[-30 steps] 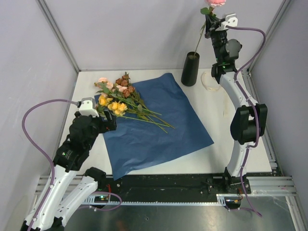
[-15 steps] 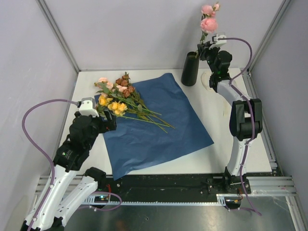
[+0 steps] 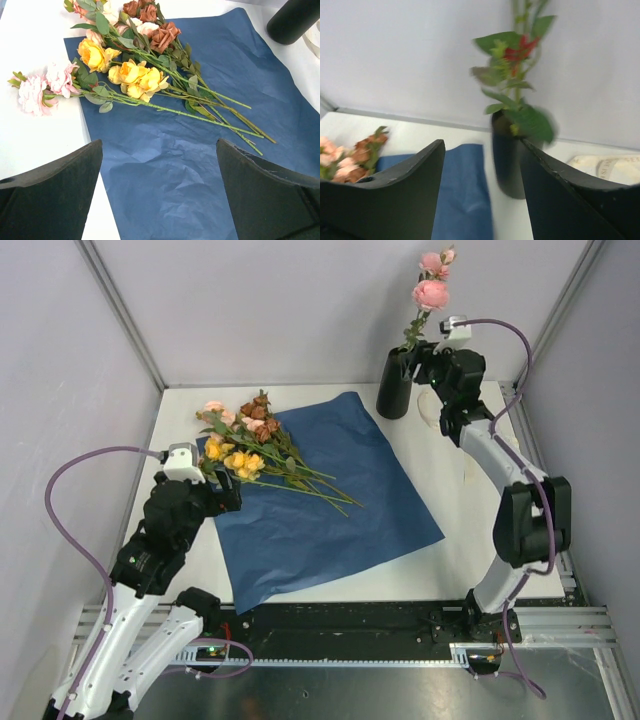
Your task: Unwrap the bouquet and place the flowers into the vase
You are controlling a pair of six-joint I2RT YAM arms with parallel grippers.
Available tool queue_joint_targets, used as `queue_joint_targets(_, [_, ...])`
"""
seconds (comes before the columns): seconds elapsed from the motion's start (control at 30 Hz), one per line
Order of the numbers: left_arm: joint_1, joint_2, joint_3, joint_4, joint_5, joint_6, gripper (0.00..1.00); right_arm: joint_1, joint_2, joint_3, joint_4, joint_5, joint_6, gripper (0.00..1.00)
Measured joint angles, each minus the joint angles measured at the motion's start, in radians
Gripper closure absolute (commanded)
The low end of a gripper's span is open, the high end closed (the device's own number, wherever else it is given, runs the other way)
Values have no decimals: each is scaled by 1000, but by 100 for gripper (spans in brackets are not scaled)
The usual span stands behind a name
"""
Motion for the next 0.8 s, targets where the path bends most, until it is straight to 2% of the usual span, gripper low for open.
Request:
queue_joint_targets(0.2, [0,-7,-1,0,-7,0,0,122,-150,-49,-167,27,24,35])
queue_joint_targets(0.37, [0,-18,-2,0,-18,0,0,252,-161,-77,-281,3,36,36])
queue_joint_targets(0.63, [0,-26,-2,0,-29,0,0,422,-5,-94,-335,-74,16,42])
queue_joint_targets(0.8, [0,-26,-2,0,-40,0,1,463,118,-88,-342,-127,11,44])
